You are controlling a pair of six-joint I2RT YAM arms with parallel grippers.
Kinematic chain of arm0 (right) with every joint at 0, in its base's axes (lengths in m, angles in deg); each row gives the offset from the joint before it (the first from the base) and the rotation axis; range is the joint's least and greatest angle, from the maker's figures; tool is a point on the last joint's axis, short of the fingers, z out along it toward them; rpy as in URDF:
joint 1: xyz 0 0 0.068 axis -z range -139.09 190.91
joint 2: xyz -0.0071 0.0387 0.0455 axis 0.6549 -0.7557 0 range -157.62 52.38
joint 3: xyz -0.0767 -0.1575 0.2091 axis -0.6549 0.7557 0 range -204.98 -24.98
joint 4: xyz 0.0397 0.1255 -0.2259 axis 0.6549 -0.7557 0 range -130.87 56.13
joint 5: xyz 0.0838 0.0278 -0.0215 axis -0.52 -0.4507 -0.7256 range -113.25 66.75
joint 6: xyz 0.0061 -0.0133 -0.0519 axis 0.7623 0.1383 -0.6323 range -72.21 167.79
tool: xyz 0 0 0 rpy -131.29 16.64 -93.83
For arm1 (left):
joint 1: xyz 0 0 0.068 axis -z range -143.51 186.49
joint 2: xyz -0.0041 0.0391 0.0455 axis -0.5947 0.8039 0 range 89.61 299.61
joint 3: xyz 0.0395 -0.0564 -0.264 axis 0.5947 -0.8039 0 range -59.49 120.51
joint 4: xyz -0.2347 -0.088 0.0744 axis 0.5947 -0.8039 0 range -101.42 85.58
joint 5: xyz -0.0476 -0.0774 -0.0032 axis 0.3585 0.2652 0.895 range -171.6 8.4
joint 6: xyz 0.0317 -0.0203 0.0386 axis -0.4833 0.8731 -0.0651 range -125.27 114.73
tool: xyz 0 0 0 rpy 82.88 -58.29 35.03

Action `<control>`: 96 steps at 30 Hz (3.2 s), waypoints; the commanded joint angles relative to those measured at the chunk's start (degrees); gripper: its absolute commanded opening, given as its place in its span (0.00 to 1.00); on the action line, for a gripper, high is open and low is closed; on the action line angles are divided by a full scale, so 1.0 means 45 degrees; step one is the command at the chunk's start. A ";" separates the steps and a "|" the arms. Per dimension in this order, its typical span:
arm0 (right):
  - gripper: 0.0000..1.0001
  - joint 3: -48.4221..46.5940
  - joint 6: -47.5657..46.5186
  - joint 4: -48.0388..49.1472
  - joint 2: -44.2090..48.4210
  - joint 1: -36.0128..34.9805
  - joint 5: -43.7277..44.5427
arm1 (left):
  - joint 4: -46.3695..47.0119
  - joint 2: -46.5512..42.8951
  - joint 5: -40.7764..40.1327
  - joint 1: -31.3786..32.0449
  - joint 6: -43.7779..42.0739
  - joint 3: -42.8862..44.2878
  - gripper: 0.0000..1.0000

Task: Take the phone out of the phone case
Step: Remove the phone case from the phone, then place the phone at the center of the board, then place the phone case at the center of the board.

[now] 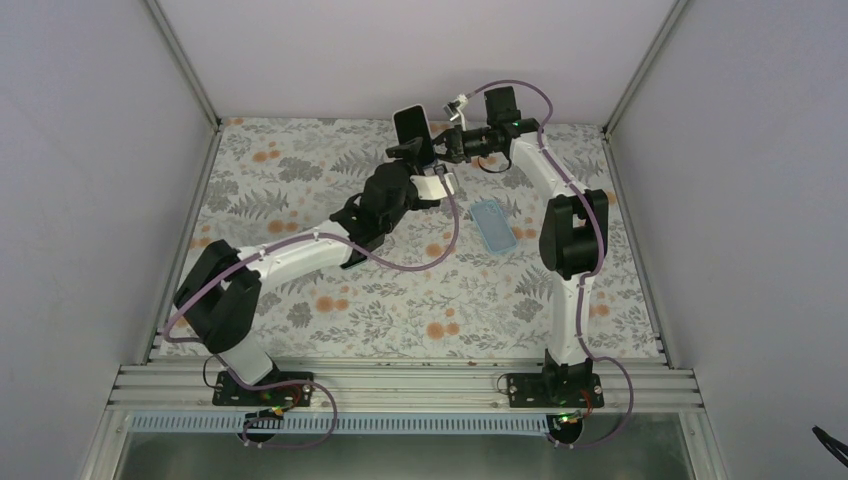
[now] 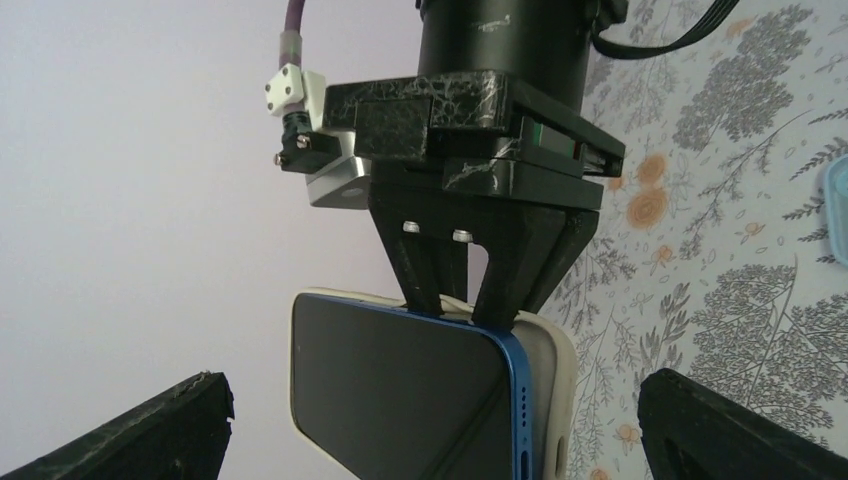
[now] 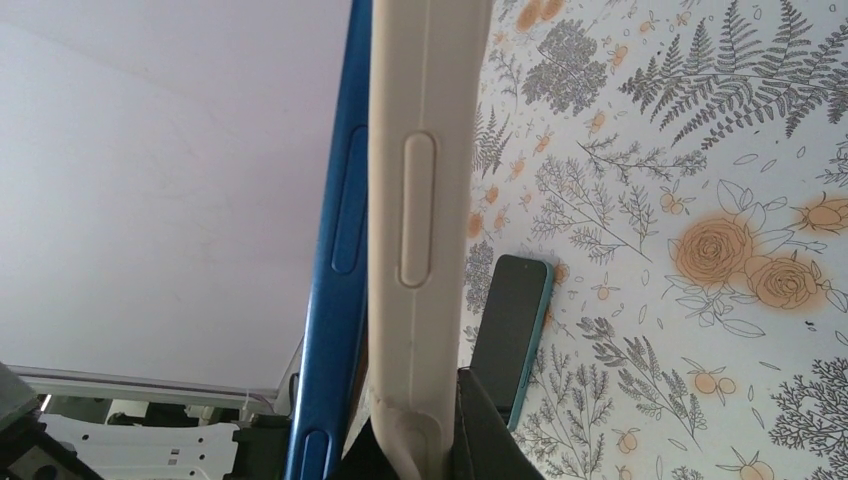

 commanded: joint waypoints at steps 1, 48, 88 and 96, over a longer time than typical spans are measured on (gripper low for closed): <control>0.03 0.0070 0.0237 0.0669 0.0658 -0.0125 -0.0697 | 0.0632 0.0492 -0.0691 -0.0096 -0.0192 0.0647 1.00; 0.03 0.0540 -0.0010 0.0693 0.0910 -0.0081 0.0502 | 1.3952 0.2346 -0.3270 0.0442 -0.7333 -0.2225 0.02; 0.03 0.6722 -0.8878 -0.5985 0.2761 0.1610 0.4731 | 0.4671 -0.7925 -0.5200 -0.2132 -0.4488 -1.3923 0.02; 0.03 0.6563 -0.8139 -0.5705 0.2402 0.0389 0.4426 | 0.3427 -0.7347 -0.4628 -0.2132 -0.2978 -1.4464 0.02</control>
